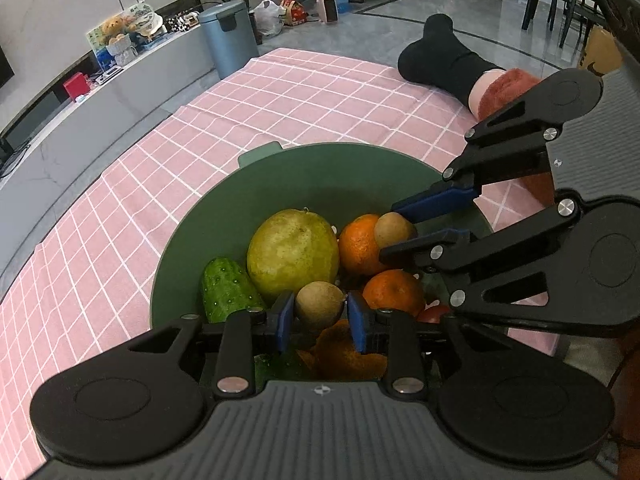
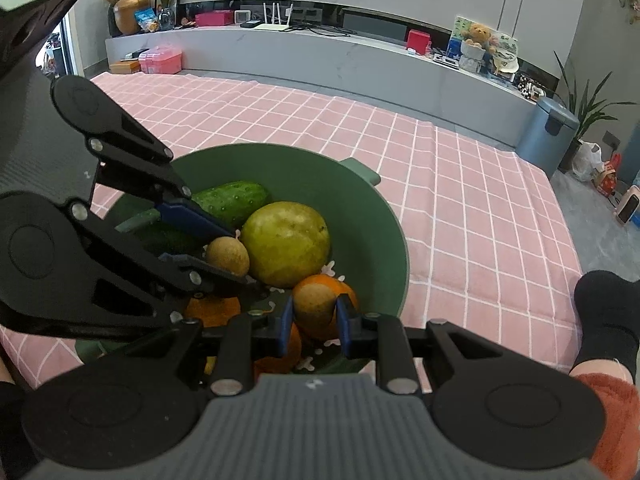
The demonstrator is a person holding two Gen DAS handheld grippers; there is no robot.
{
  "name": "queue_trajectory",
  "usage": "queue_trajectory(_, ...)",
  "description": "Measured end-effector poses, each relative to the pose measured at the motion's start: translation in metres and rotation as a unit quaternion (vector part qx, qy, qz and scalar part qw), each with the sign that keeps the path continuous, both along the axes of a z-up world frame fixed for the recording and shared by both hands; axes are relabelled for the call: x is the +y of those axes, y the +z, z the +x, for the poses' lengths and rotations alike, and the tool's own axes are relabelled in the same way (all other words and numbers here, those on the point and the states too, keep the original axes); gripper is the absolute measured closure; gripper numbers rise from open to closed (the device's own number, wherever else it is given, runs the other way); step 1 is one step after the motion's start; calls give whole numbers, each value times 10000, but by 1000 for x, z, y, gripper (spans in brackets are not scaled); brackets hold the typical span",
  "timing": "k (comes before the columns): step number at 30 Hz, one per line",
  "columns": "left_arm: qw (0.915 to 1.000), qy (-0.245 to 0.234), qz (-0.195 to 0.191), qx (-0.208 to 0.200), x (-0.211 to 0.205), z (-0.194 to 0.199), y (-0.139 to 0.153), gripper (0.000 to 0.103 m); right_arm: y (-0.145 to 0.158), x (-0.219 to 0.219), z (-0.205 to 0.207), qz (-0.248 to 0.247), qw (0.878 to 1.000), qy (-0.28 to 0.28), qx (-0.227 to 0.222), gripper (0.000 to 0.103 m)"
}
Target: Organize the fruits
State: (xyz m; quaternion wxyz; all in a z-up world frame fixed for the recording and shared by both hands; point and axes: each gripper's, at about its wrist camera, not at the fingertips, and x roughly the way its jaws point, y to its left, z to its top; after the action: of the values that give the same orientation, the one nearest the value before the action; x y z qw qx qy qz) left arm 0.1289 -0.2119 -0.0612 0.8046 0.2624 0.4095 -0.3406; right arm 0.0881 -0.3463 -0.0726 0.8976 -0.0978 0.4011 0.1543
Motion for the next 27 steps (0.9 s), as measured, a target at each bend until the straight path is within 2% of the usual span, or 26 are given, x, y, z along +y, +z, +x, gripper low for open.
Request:
queue_trajectory(8, 9989, 185, -421, -54, 13, -8, 14, 53, 1, 0, -1, -24, 9998, -151, -119, 84)
queue_trajectory(11, 9972, 444, -528, -278, 22, -15, 28, 47, 3, 0, -2, 29, 9997, -161, -180, 84)
queue_trajectory(14, 9935, 854, -683, -327, 36, -15, 43, 47, 4, 2, -4, 112, 9996, -114, -212, 84)
queue_trajectory(19, 9801, 1672, -1020, -311, 72, -10, 56, 47, 3, 10, -3, 191, 9996, -49, -195, 84)
queue_trajectory(23, 9610, 2461, -1194, -399, 102, -6, 58, 47, 1, 17, -3, 118, 9998, 43, -177, 84)
queue_trajectory(27, 9496, 2858, -1250, -302, 119, -5, 51, 47, -1, 21, 1, 97, 9998, 77, -146, 84)
